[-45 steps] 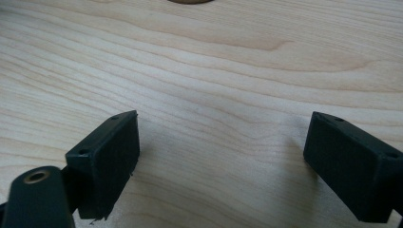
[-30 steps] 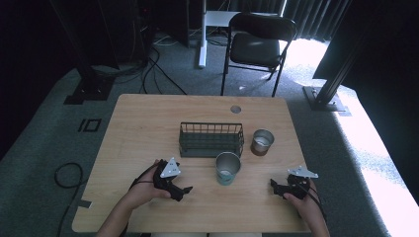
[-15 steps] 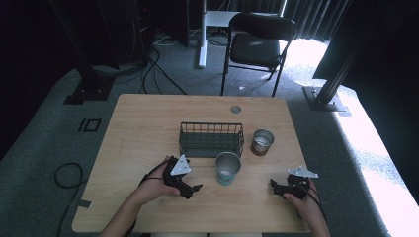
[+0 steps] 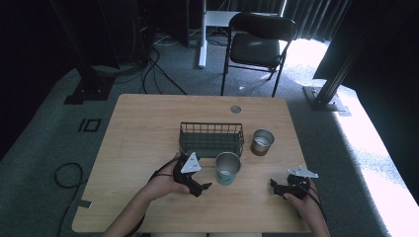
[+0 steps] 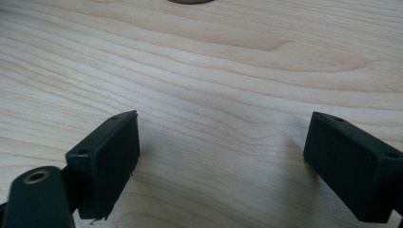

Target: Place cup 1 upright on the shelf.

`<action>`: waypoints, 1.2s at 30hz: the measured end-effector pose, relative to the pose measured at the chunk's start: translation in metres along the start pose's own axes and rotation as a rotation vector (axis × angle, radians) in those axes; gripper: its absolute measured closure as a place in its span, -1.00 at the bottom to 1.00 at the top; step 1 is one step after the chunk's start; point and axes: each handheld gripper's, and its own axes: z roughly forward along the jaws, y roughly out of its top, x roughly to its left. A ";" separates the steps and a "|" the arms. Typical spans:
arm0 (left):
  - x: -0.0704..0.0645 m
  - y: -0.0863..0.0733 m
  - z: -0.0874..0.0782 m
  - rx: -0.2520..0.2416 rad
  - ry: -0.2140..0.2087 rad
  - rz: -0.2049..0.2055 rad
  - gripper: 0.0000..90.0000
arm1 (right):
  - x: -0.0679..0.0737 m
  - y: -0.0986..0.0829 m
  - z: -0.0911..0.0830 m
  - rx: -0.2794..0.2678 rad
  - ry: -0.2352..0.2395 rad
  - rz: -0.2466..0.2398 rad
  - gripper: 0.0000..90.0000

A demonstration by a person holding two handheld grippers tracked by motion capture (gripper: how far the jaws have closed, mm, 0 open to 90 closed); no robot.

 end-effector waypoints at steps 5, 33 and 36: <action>-0.002 0.009 0.004 -0.022 -0.009 0.015 -0.99 | 0.000 0.000 0.000 0.000 0.000 0.000 -0.75; -0.012 0.031 0.043 -0.072 -0.064 0.034 -0.99 | 0.000 0.000 0.000 0.000 0.000 0.000 -0.75; -0.012 0.033 0.046 -0.083 -0.063 0.029 -0.94 | 0.000 0.000 0.000 0.000 0.000 0.001 -0.75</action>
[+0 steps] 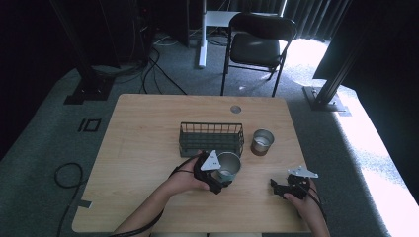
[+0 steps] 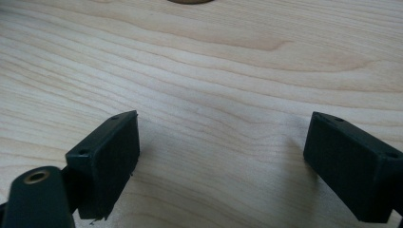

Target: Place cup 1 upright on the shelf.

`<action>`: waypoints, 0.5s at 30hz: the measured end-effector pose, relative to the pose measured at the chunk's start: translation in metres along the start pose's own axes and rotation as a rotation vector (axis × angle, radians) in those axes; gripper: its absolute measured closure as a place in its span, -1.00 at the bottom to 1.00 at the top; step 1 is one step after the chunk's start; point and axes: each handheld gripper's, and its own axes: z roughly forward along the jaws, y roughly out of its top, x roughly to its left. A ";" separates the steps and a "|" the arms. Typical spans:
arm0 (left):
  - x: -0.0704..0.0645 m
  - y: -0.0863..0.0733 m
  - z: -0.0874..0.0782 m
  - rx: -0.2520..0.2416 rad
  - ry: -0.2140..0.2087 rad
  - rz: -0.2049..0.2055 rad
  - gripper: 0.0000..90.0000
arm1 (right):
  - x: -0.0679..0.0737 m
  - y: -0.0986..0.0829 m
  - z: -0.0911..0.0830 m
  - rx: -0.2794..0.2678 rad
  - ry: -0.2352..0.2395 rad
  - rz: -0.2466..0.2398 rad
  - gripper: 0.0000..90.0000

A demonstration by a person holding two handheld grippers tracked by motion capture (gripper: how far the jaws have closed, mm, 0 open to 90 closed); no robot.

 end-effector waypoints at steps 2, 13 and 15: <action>0.000 0.001 0.002 -0.007 -0.003 -0.003 -0.90 | 0.000 0.000 0.000 0.000 0.000 0.000 -0.75; -0.001 0.003 0.009 -0.010 0.008 -0.020 -0.65 | 0.000 0.000 0.000 0.000 0.000 0.000 -0.75; -0.002 0.005 0.008 0.003 0.005 -0.014 -0.65 | 0.000 0.000 0.000 0.000 0.000 0.000 -0.75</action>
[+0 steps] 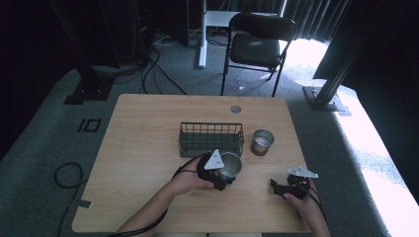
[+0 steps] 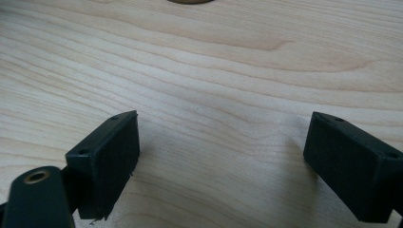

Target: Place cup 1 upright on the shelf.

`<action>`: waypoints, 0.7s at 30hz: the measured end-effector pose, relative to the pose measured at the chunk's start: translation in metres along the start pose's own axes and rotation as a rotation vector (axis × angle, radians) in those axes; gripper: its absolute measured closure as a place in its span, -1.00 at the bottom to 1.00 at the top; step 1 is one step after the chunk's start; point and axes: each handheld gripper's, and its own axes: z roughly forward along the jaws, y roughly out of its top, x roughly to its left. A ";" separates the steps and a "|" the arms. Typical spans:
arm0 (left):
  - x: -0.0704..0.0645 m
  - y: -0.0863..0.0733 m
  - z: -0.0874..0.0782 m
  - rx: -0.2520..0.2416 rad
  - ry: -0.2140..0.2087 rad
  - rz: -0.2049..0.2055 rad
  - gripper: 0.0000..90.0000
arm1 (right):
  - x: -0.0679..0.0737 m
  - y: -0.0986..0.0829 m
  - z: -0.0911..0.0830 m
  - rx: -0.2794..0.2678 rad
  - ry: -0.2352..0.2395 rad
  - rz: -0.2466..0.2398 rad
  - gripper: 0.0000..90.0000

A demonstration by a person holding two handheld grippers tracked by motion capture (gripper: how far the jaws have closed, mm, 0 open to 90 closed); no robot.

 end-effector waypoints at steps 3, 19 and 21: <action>-0.001 0.001 -0.001 0.007 -0.007 -0.002 -0.65 | 0.000 0.000 0.000 0.000 0.000 0.000 -0.75; 0.002 0.012 -0.021 -0.023 0.005 -0.018 -0.64 | 0.000 0.000 0.000 0.000 0.000 0.000 -0.75; 0.002 0.014 -0.023 -0.026 0.006 -0.026 -0.64 | 0.000 0.000 0.000 0.000 0.000 0.000 -0.75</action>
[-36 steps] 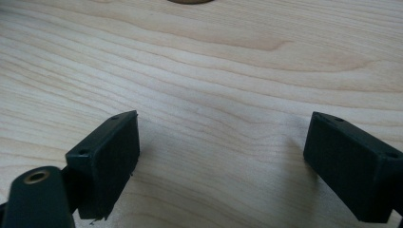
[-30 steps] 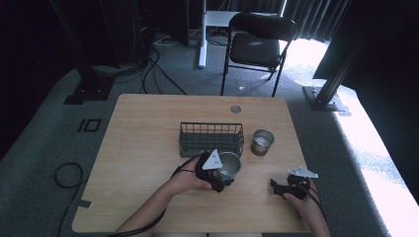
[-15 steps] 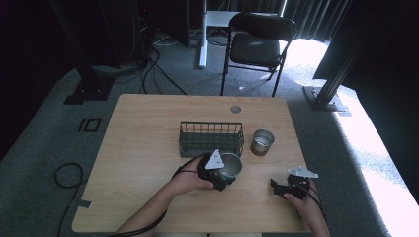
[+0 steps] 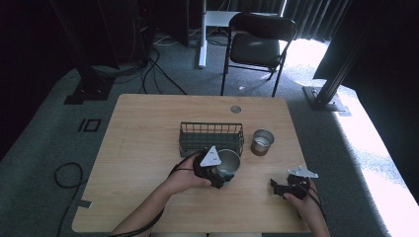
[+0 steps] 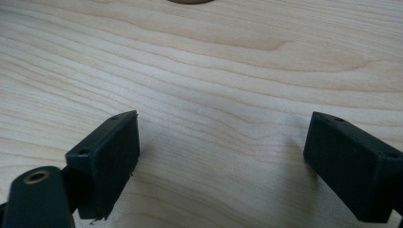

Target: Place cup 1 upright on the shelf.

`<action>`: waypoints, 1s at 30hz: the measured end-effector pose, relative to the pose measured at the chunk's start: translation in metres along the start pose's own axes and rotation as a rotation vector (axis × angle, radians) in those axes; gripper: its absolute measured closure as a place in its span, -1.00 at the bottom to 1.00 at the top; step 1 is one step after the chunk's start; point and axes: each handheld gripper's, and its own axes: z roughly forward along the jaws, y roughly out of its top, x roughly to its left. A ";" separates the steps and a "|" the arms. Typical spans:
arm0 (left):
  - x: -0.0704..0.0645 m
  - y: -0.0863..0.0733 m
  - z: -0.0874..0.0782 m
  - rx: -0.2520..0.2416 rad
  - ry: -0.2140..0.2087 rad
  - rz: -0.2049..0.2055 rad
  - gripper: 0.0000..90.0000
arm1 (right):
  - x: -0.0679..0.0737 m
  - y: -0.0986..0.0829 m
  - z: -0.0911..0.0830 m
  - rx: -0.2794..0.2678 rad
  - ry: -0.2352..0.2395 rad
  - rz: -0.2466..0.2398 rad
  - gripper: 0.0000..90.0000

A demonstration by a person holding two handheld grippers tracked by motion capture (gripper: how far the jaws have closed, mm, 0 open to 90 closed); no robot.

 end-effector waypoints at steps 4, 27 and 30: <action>0.003 0.007 -0.008 -0.010 0.004 -0.002 -0.64 | 0.000 0.000 0.000 -0.001 0.000 0.001 -0.75; 0.039 0.056 -0.052 -0.097 0.109 -0.029 -0.64 | 0.000 0.000 0.000 -0.001 0.000 -0.001 -0.75; 0.045 0.059 -0.057 -0.109 0.135 -0.041 -0.64 | 0.000 0.000 0.000 -0.001 0.000 0.000 -0.75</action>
